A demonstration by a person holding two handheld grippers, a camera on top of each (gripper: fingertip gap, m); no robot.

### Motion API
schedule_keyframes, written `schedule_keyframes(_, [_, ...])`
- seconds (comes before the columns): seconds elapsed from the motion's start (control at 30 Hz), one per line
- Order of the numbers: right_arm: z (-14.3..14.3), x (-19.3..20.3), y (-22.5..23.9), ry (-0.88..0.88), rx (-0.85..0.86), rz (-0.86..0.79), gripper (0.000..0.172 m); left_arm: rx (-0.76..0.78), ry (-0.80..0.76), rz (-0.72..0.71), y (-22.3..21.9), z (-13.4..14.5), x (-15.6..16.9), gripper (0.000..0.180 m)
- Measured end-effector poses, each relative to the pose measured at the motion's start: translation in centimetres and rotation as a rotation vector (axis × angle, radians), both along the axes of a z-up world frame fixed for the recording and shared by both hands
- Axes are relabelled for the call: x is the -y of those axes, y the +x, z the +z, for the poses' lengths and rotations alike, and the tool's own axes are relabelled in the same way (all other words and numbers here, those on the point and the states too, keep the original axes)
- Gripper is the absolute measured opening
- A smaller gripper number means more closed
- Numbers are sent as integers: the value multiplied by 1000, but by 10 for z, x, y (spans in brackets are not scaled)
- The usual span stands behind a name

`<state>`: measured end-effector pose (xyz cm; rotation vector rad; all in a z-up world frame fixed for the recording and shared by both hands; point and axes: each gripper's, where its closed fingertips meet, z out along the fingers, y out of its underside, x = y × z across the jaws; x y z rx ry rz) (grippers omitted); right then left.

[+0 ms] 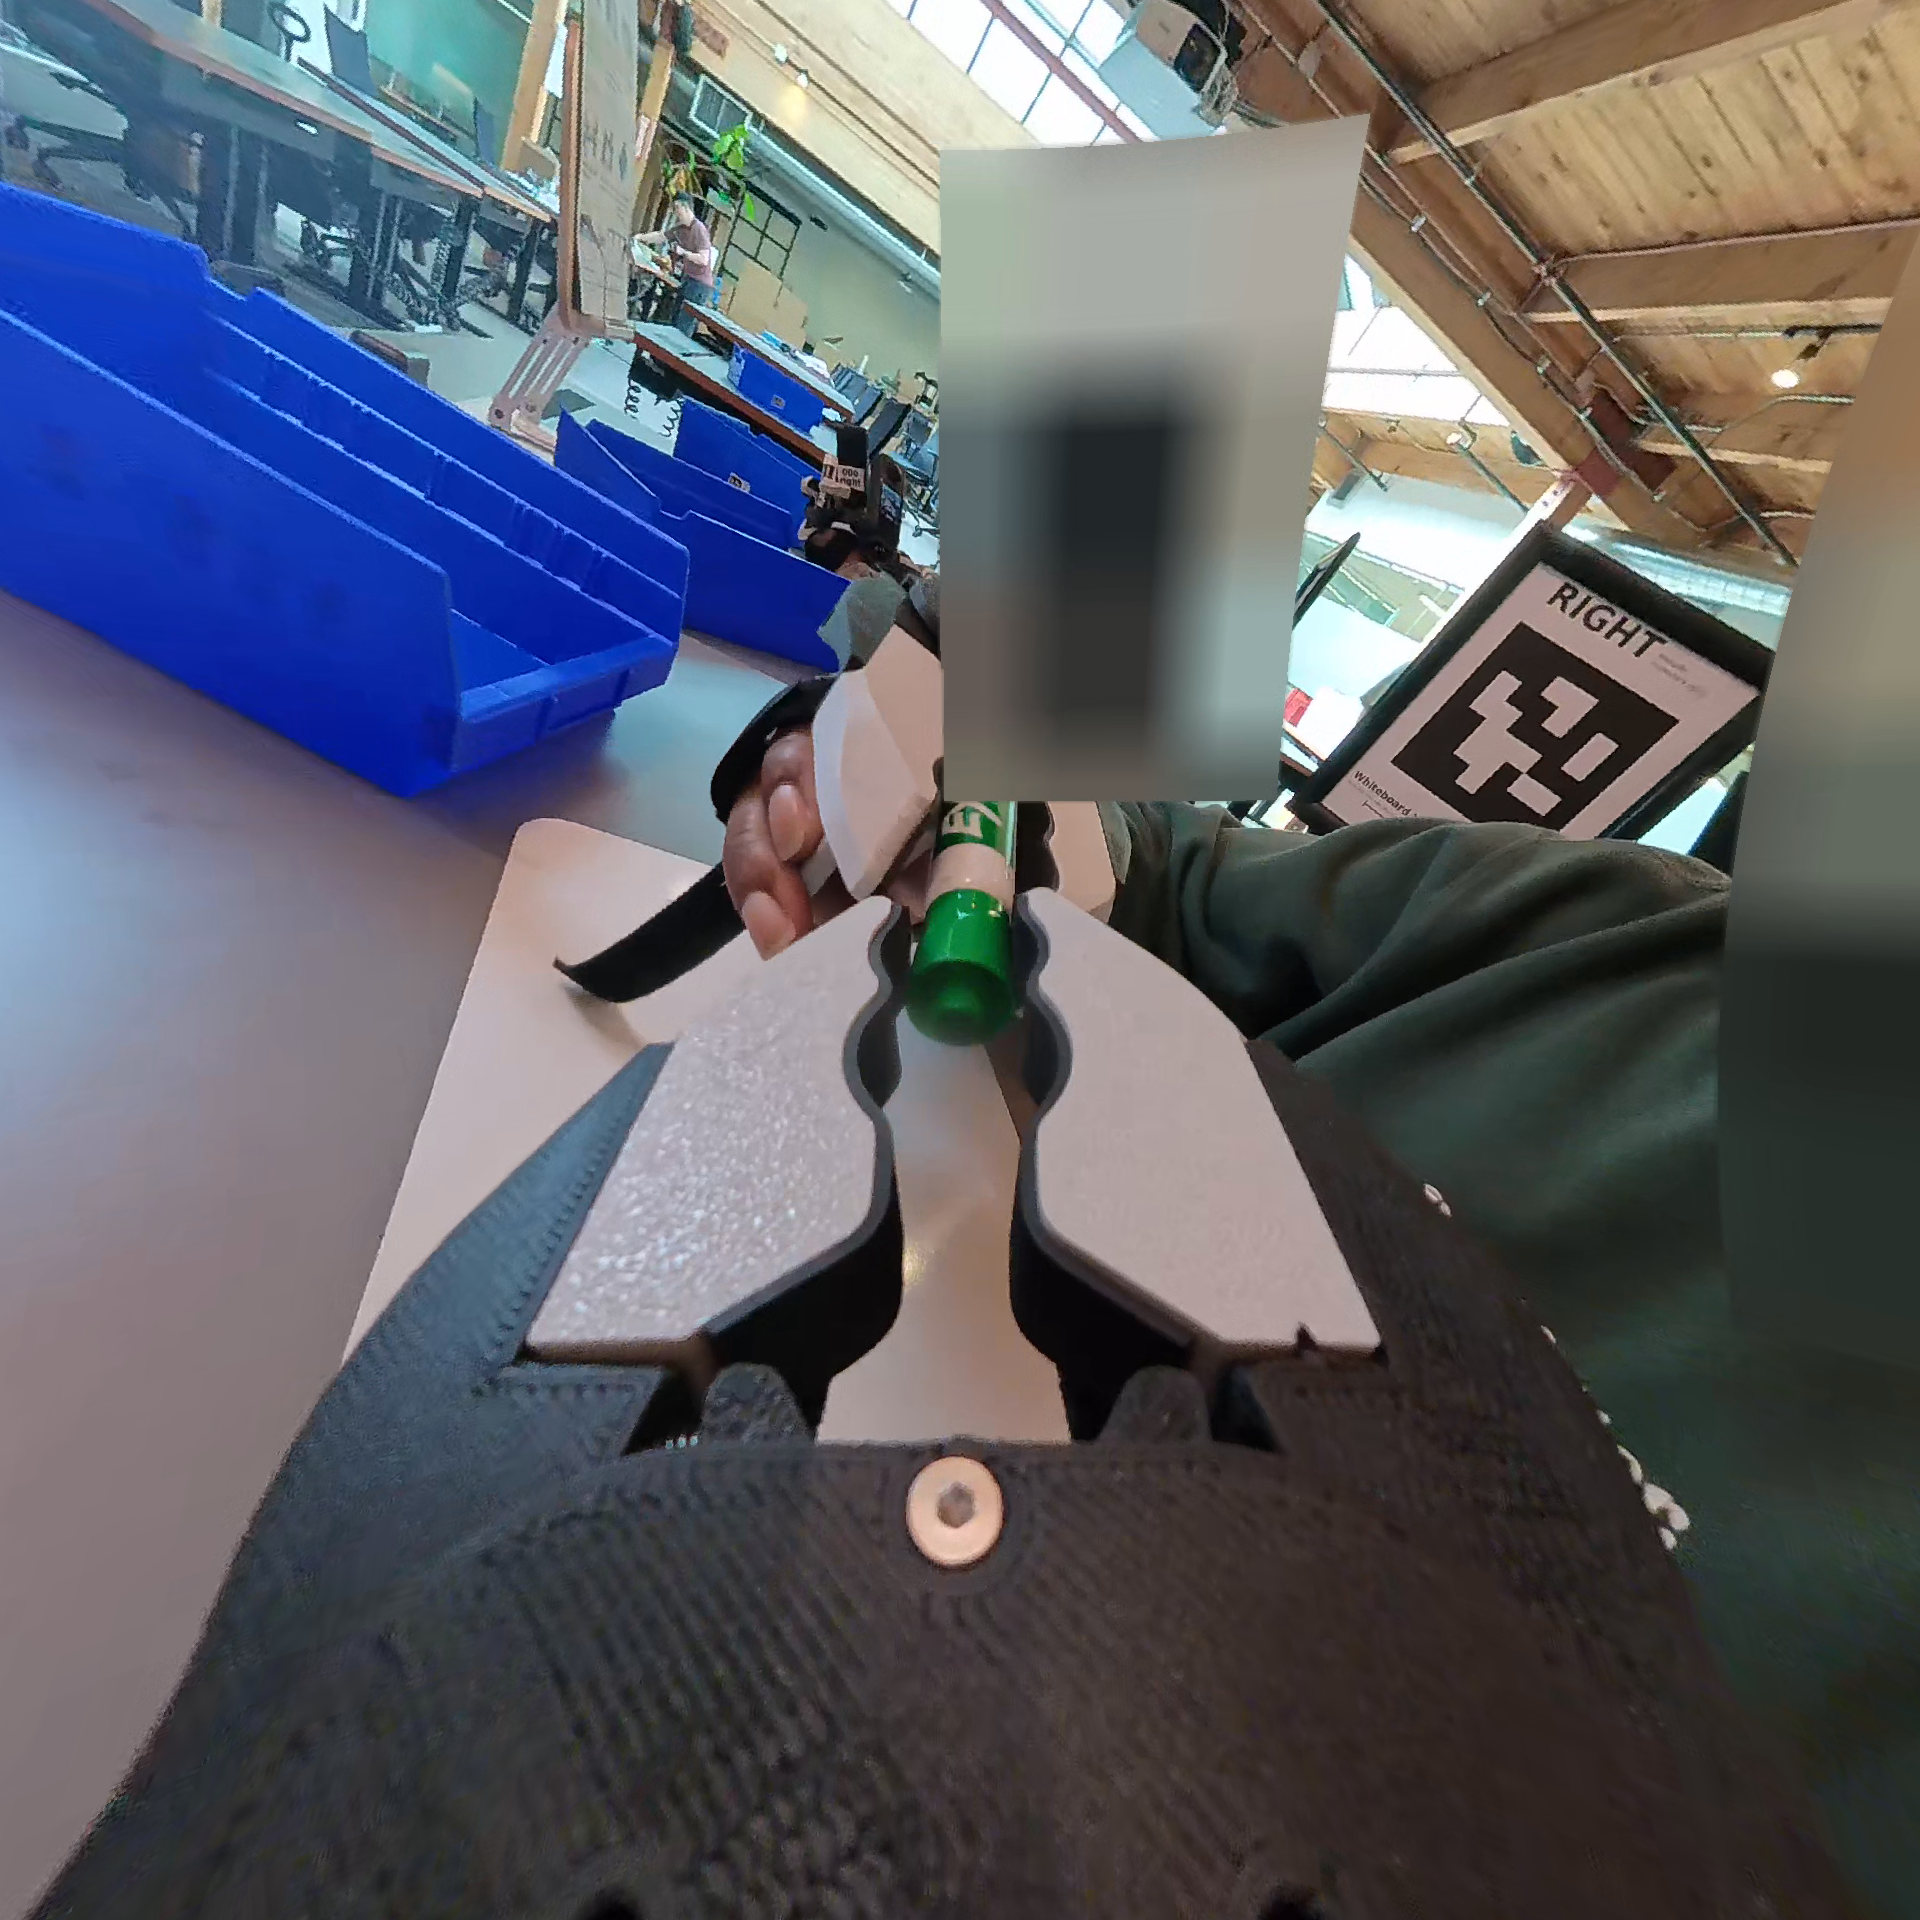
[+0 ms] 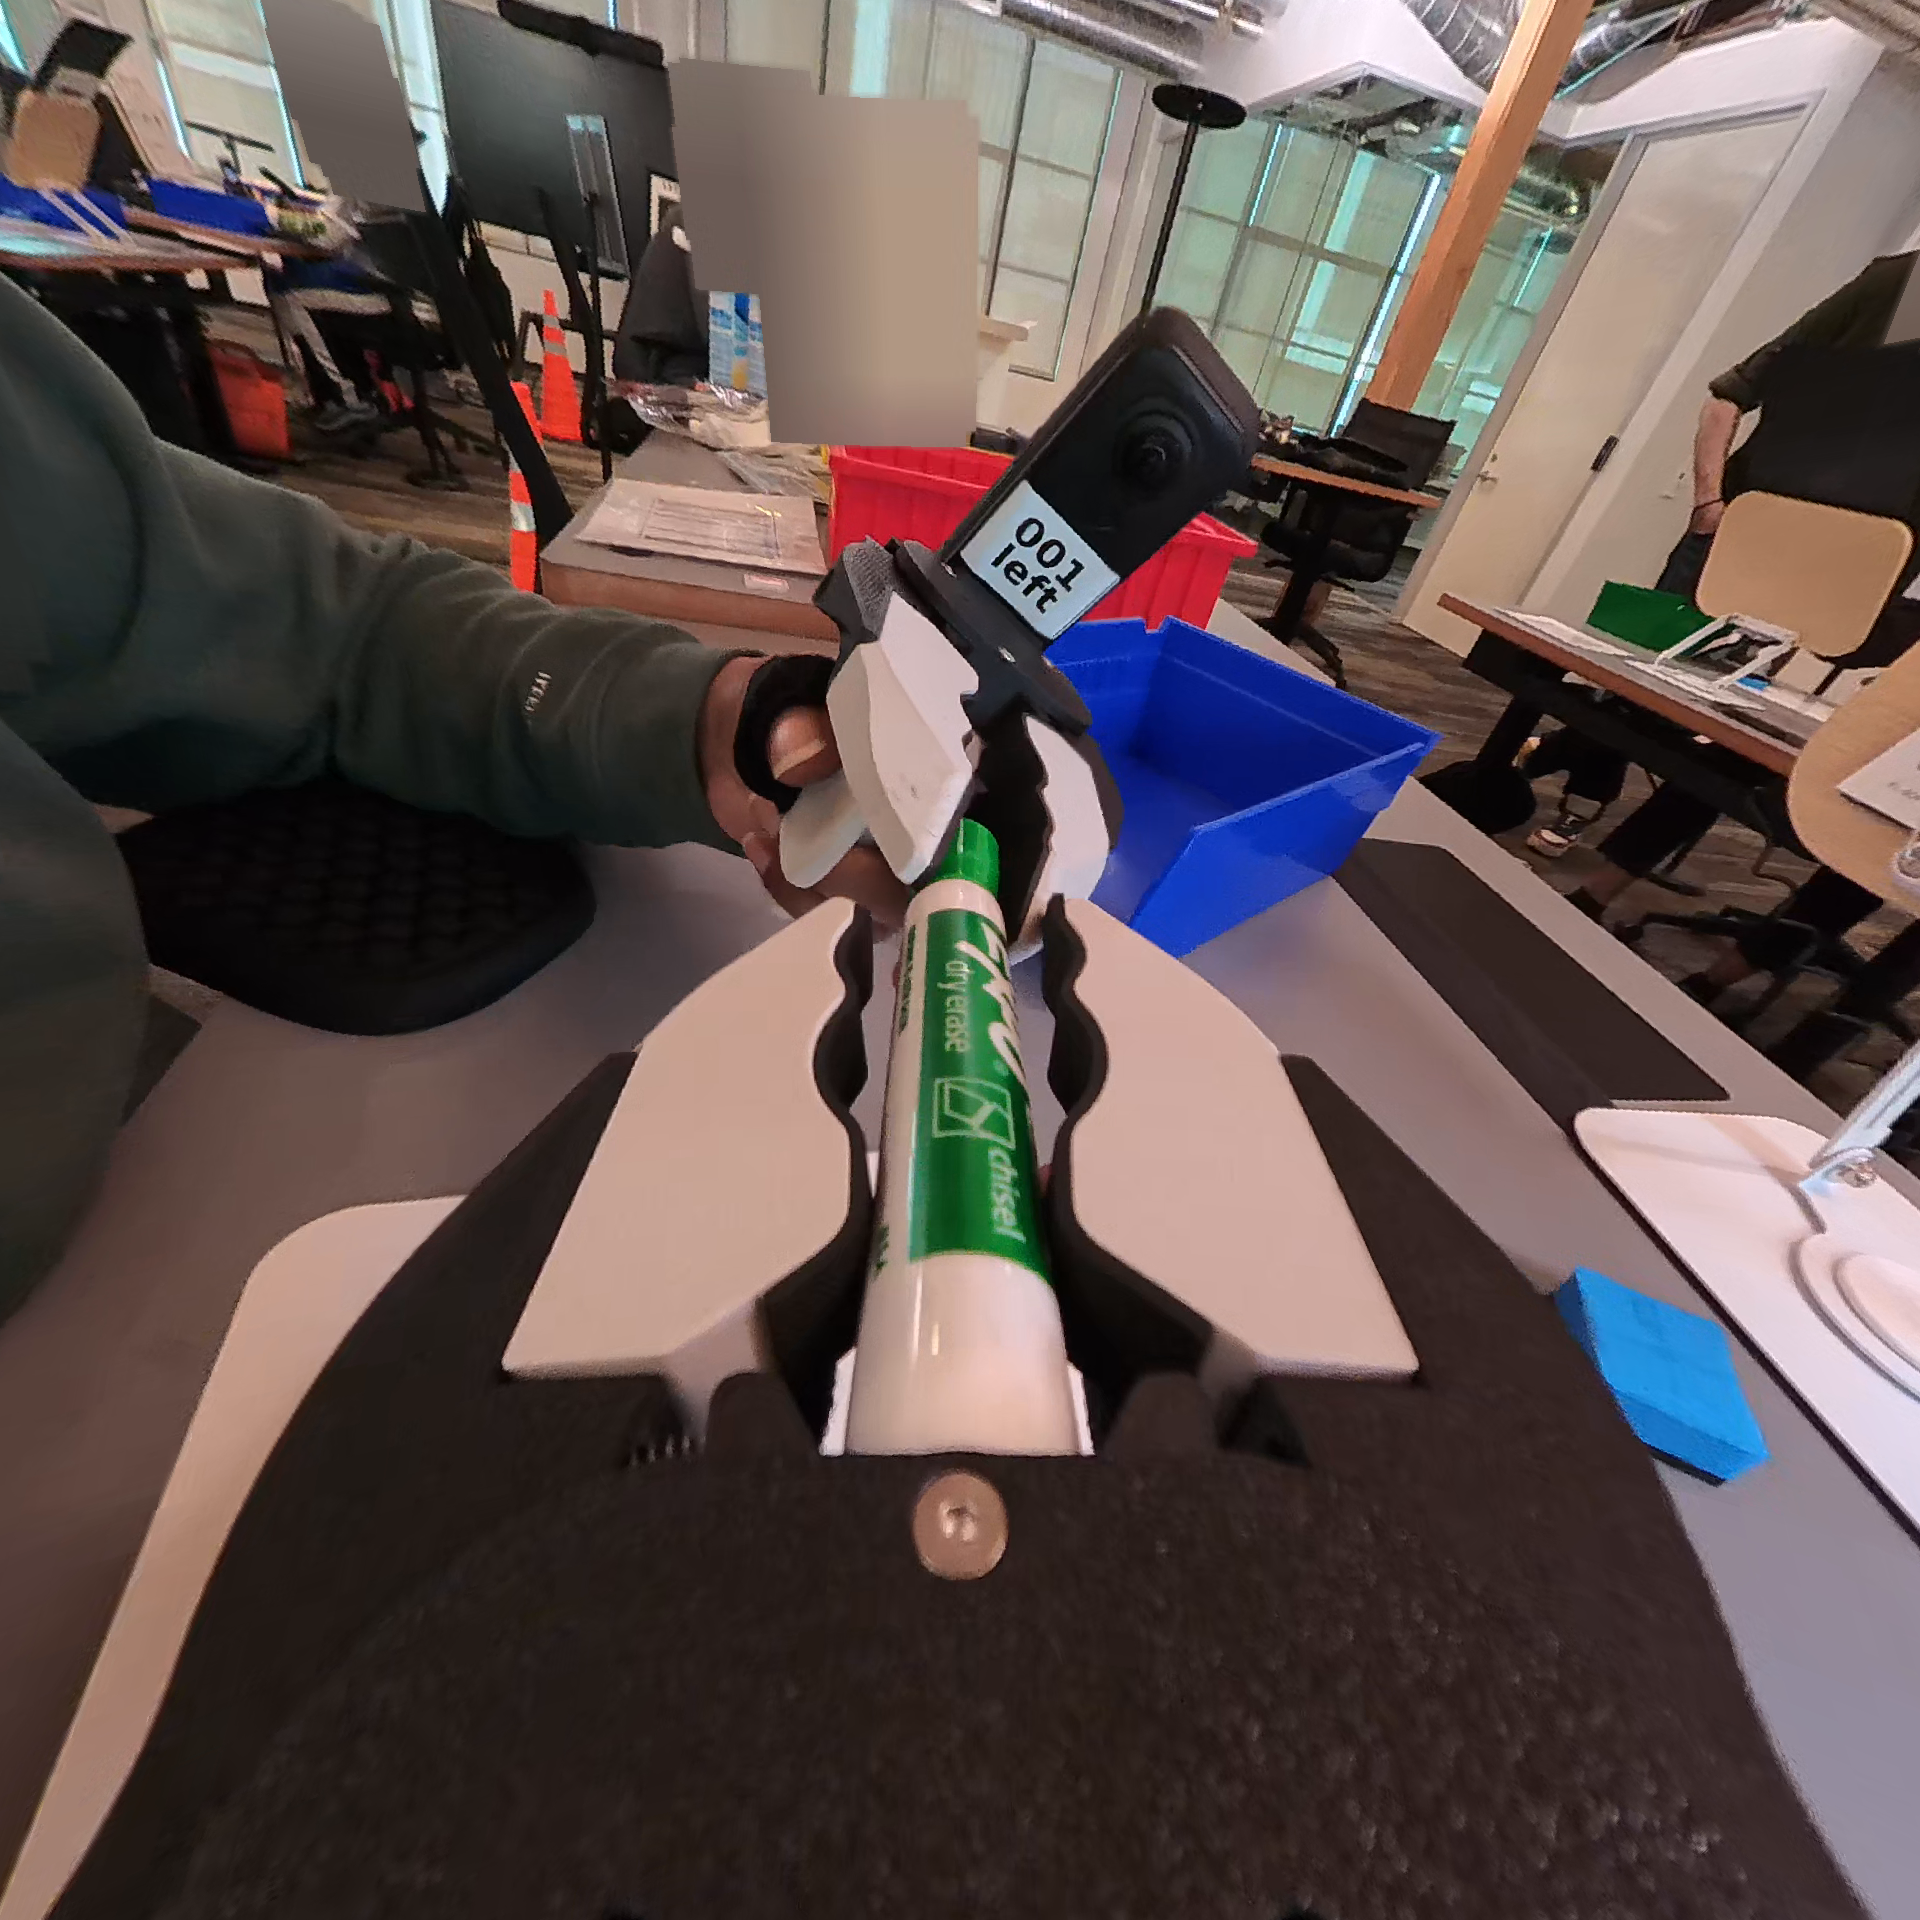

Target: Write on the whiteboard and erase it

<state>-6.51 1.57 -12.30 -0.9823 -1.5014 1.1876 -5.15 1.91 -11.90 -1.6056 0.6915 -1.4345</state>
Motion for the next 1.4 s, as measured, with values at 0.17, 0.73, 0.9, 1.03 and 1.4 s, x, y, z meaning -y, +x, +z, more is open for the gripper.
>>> schedule_keyframes(0.17, [14,9,-1,-14,-8,32,32,-57,84,-16,-2,11,9,19])
schedule_keyframes(0.73, [14,-49,46,-18,193,-183,34,-369,341,434,-81,-25,18,19])
schedule_keyframes(0.9, [-25,-50,51,-88,326,-237,34,-404,434,548,-88,-42,24,20])
schedule_keyframes(1.03, [-46,-44,43,-133,369,-252,34,-375,401,527,-77,-51,27,19])
schedule_keyframes(1.4, [-76,-27,20,-112,445,-240,34,-396,390,515,-65,-69,25,20])
